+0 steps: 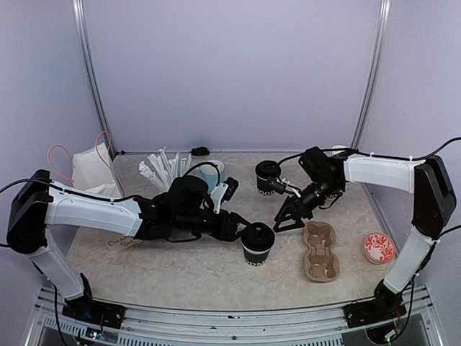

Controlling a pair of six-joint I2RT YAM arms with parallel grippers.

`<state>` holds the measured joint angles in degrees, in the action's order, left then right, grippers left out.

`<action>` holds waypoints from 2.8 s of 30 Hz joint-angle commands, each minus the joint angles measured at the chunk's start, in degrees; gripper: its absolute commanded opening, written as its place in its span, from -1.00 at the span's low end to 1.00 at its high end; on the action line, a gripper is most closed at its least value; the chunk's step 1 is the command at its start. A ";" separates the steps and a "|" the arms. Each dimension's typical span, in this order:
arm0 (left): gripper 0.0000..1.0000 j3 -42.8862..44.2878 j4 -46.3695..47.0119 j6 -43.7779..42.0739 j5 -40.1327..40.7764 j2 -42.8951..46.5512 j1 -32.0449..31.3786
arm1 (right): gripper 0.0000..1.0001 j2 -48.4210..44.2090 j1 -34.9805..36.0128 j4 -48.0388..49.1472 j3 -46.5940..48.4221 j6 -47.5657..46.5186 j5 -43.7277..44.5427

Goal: Pack the takeout coffee

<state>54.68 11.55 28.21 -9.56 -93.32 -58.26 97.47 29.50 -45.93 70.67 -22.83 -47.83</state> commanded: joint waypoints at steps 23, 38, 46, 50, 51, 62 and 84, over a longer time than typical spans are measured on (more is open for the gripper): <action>-0.22 -2.97 -8.13 -4.09 -3.16 -9.81 2.21 | 0.29 12.20 1.09 -0.52 0.70 2.38 1.53; -0.26 -0.01 -13.91 -5.15 -1.11 -13.30 2.48 | 0.24 12.29 1.09 -0.89 1.07 1.71 -0.37; -0.10 6.20 -12.80 -7.13 0.95 -7.03 1.20 | 0.40 8.09 1.09 -4.23 1.62 -1.57 -6.75; -0.01 7.98 -12.35 -7.64 2.31 -4.88 0.96 | 0.45 7.38 1.00 -4.42 1.18 -1.76 -5.70; 0.01 8.26 -12.42 -7.57 2.54 -4.19 0.96 | 0.45 7.32 0.88 -4.59 1.33 -1.90 -5.51; -0.02 2.17 -14.10 2.45 3.80 1.65 2.50 | 0.34 7.14 -0.82 -6.35 4.51 -2.67 -6.65; -0.38 -0.49 -5.72 13.03 -7.26 -1.55 4.31 | -0.07 10.61 -2.15 -4.86 5.65 0.31 -5.52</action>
<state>54.37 4.73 40.77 -15.11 -93.54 -54.33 106.94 28.29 -51.86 76.14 -23.83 -54.19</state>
